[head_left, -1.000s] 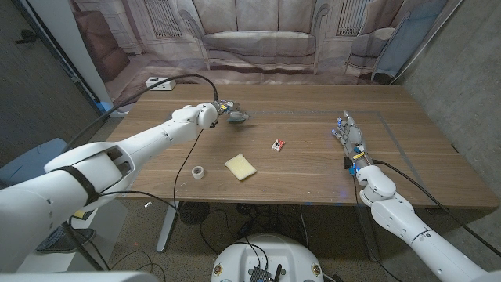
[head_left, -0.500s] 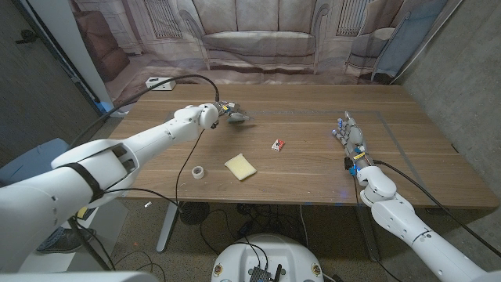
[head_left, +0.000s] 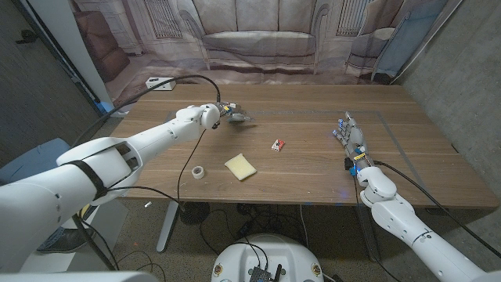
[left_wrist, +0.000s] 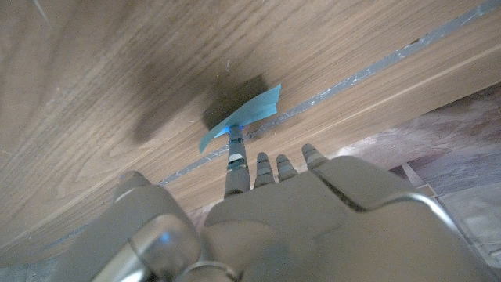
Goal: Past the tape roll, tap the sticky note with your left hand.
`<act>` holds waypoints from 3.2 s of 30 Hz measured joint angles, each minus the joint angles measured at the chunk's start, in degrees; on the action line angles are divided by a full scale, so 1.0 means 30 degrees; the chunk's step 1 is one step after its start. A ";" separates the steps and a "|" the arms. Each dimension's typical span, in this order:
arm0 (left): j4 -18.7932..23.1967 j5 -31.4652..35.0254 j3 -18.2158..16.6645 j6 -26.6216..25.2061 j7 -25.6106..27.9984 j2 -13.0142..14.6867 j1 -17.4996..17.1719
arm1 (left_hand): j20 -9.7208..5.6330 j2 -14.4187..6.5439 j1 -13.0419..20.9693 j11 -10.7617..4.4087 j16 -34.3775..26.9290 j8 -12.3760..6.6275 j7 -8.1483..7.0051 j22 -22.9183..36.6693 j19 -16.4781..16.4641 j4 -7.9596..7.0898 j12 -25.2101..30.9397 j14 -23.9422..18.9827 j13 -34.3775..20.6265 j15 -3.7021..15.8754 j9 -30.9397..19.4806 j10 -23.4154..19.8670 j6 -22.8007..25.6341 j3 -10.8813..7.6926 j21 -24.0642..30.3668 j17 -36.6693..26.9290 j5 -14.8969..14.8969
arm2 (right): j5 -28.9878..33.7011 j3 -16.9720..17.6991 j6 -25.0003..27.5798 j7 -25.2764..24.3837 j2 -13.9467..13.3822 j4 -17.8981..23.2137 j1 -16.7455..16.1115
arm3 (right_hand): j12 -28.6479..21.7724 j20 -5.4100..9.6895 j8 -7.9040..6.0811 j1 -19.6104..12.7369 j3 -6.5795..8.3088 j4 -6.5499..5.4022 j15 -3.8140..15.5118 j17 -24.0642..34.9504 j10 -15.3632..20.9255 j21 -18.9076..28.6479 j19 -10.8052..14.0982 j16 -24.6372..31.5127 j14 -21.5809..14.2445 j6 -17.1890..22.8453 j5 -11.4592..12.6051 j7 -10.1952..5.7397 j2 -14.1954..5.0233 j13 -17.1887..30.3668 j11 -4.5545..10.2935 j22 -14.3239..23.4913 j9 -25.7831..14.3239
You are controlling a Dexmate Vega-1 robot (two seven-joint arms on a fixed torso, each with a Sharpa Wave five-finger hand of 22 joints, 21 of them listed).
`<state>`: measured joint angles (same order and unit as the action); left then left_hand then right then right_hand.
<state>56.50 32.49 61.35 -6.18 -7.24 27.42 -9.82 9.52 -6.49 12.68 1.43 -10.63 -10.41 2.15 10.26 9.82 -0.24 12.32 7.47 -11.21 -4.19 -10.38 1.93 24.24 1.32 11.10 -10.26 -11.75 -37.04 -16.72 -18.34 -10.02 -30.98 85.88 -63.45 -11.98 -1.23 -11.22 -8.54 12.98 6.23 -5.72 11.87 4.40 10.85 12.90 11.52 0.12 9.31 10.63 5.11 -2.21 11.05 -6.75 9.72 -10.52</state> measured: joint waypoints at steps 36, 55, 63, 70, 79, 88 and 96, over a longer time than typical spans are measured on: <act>0.1015 -0.0282 0.0120 -0.0062 -0.0336 -0.0046 -0.0313 | 0.0000 -0.0004 0.0004 0.0000 0.0000 -0.0059 0.0061 -0.0001 -0.0001 0.0083 0.0000 0.0001 0.0000 0.0000 0.0060 0.0001 -0.0055 -0.0082 0.0000 0.0000 0.0000 | -0.0210 0.0127 -0.0207 0.0032 0.0142 -0.0175 -0.0053 | 0.0000 0.0001 0.0000 0.0000 0.0000 0.0000 -0.0106 0.0000 0.0207 0.0000 0.0000 0.0000 -0.0106 0.0211 0.0000 0.0002 0.0000 -0.0001 0.0001 0.0000 0.0000; 0.1820 -0.0282 -0.0073 -0.0390 -0.0601 0.0029 -0.0688 | 0.0000 -0.0101 0.0102 0.0000 0.0000 -0.0149 0.0131 -0.0001 0.0000 0.0002 0.0000 0.0000 0.0000 0.0000 0.0026 0.0001 0.0082 -0.0162 0.0000 0.0000 0.0000 | -0.0366 0.0207 -0.0216 0.0208 0.0083 -0.0165 -0.0100 | 0.0000 0.0000 0.0000 0.0000 0.0000 -0.0001 -0.0103 -0.0003 0.0414 0.0000 0.0000 0.0000 -0.0103 0.0209 0.0000 0.0002 0.0000 -0.0001 -0.0001 0.0000 0.0001; 0.1764 -0.0277 -0.0074 -0.0268 -0.0570 -0.0163 -0.0690 | 0.0000 -0.0101 0.0101 0.0001 0.0000 -0.0149 0.0137 0.0000 0.0000 0.0002 0.0000 0.0001 0.0000 0.0001 0.0015 0.0001 0.0088 -0.0161 0.0000 0.0000 0.0000 | -0.0387 0.0263 -0.0214 0.0137 0.0063 -0.0043 -0.0268 | 0.0000 0.0000 0.0000 -0.0001 0.0000 0.0000 -0.0103 -0.0003 0.0413 0.0000 0.0000 0.0000 -0.0103 0.0208 0.0000 0.0002 0.0000 -0.0001 -0.0001 0.0000 0.0001; 0.1915 -0.0279 -0.0082 -0.0226 -0.0532 -0.0156 -0.0743 | 0.0000 -0.0101 0.0101 0.0001 0.0000 -0.0150 0.0164 0.0000 0.0000 0.0002 0.0000 -0.0076 0.0000 0.0078 0.0007 0.0001 0.0119 -0.0161 0.0000 0.0000 0.0000 | -0.0387 0.0295 -0.0214 0.0069 0.0055 0.0050 -0.0364 | 0.0000 -0.0106 0.0000 0.0000 0.0000 0.0000 -0.0102 -0.0004 0.0412 0.0000 0.0107 0.0000 -0.0102 0.0208 0.0000 0.0003 0.0000 -0.0001 -0.0001 0.0000 0.0000; 0.2551 -0.0281 -0.0293 -0.0516 -0.0534 0.0202 -0.0965 | 0.0000 -0.0101 0.0101 0.0001 0.0000 -0.0150 -0.0043 -0.0001 0.0000 0.0063 0.0000 -0.0103 0.0000 0.0105 0.0006 0.0001 0.0317 -0.0222 0.0000 -0.0001 0.0000 | -0.0377 0.0298 -0.0232 0.0057 0.0054 0.0065 -0.0373 | 0.0000 -0.0105 0.0000 -0.0001 0.0000 0.0000 -0.0102 -0.0005 0.0513 0.0000 0.0106 0.0000 -0.0102 0.0208 0.0000 0.0002 0.0000 -0.0001 -0.0104 0.0000 0.0000; 0.3083 -0.0181 -0.0513 -0.0959 -0.0540 0.0539 -0.1160 | 0.0000 -0.0101 0.0102 0.0001 0.0000 0.0245 -0.0586 0.0000 0.0000 0.0093 0.0000 -0.0175 -0.0014 0.0033 -0.0001 0.0001 -0.1403 -0.0251 0.0000 -0.0001 0.0000 | -0.0314 0.0238 -0.0261 0.0069 0.0087 0.0076 -0.0354 | 0.0000 -0.0105 0.0000 -0.0001 0.0000 0.0000 -0.0102 -0.0005 0.0512 0.0000 0.0105 0.0000 -0.0101 0.0207 0.0000 0.0003 0.0000 -0.0001 -0.0104 0.0000 0.0000; 0.3654 -0.0082 -0.0788 -0.1251 -0.0547 0.0873 -0.1389 | 0.0000 -0.0100 0.0304 0.0073 0.0000 0.0370 -0.1829 0.0000 0.0000 0.0080 0.0000 -0.0276 -0.0044 -0.0068 -0.0002 0.0074 -0.5702 -0.0356 0.0000 0.0000 0.0000 | -0.0300 0.0175 -0.0274 0.0116 0.0119 0.0081 -0.0331 | 0.0000 -0.0104 0.0000 -0.0001 0.0000 0.0000 -0.0102 -0.0006 0.0512 0.0000 0.0105 0.0000 -0.0101 0.0207 0.0000 0.0002 0.0000 -0.0001 -0.0104 0.0000 0.0000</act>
<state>67.46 32.24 58.99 -9.94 -8.88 30.04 -13.98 9.52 -6.79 13.59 1.65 -10.63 -9.30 -3.34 10.26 9.82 0.00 12.32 6.64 -11.34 -4.39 -10.38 2.15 7.14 0.26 11.10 -10.27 -11.75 -37.94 -16.19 -19.16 -9.67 -30.62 86.13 -64.44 -11.98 -1.55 -11.22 -8.55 12.98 6.23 -6.03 11.86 5.94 10.85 13.21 11.52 -0.19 9.93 10.63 5.11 -2.21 11.04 -7.07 9.72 -10.51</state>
